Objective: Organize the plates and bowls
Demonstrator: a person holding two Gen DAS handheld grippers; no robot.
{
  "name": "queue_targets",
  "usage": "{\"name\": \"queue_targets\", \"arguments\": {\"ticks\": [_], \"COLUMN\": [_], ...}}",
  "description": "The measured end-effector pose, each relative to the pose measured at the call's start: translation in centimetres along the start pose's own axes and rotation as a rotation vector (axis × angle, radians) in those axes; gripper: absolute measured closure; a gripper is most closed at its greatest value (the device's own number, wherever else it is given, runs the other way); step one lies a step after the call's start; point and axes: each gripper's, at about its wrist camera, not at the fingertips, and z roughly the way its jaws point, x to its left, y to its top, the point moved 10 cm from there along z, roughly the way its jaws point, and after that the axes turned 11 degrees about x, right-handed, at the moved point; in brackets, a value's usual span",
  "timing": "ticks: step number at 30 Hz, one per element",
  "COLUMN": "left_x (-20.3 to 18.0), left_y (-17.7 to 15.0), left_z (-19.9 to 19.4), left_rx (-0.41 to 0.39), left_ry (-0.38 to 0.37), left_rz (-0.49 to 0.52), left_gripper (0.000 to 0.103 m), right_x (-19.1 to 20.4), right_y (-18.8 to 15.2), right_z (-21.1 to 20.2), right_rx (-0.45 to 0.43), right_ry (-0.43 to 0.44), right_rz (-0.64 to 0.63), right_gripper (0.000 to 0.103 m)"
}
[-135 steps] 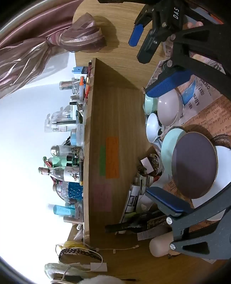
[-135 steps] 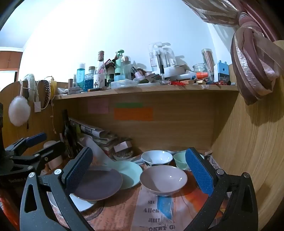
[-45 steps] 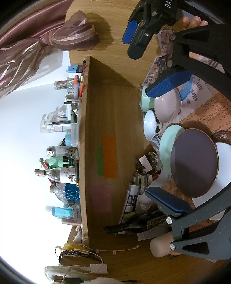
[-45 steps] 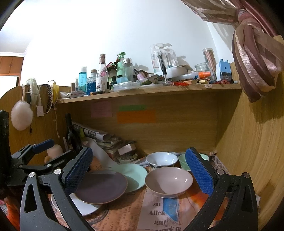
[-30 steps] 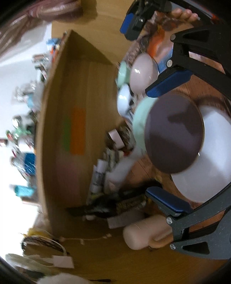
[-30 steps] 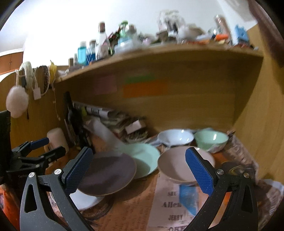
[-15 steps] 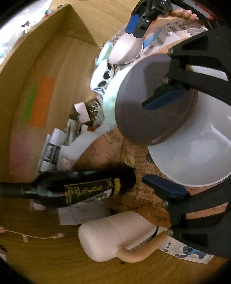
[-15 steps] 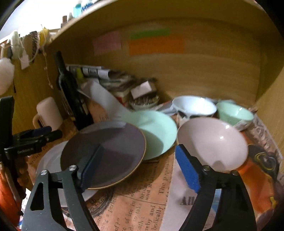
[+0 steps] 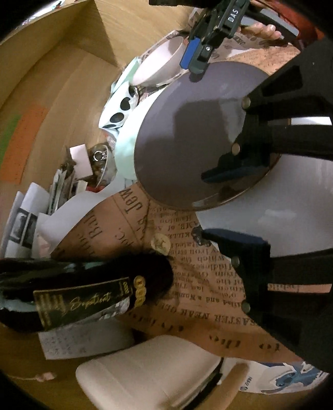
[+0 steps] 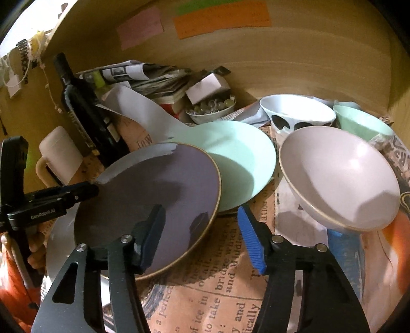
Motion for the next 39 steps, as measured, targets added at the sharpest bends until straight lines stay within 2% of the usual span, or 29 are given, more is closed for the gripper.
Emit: {"name": "queue_targets", "arguments": {"ticks": [3,13,17,27,33,39], "left_x": [-0.2,-0.8,-0.8,-1.0,-1.2,-1.6], "left_y": [0.0,0.0,0.1,-0.1,-0.3,-0.2], "left_z": [0.3,0.8,0.9,0.7,0.2,-1.3], "left_rx": [0.017,0.063,0.067,0.056,0.031,-0.015], "left_ry": [-0.021,-0.087,-0.09,-0.063,-0.044,-0.035], "left_rz": [0.002,0.01,0.015,0.011,0.009,0.011], "left_gripper": [0.072,0.077,0.077,0.077,0.077,0.077], "right_x": [0.2,0.2,0.5,0.8,0.8,1.3], "right_y": [0.2,0.3,0.2,0.2,0.1,0.3], "right_z": [0.5,1.6,2.2,1.7,1.3,-0.3], "right_rx": [0.018,0.048,0.069,0.047,0.043,-0.004], "right_ry": [0.009,0.036,0.047,0.012,0.029,0.023], "right_rz": [0.003,0.024,0.025,0.0,0.009,-0.009], "right_gripper": [0.067,0.07,0.077,0.077,0.077,0.077]}}
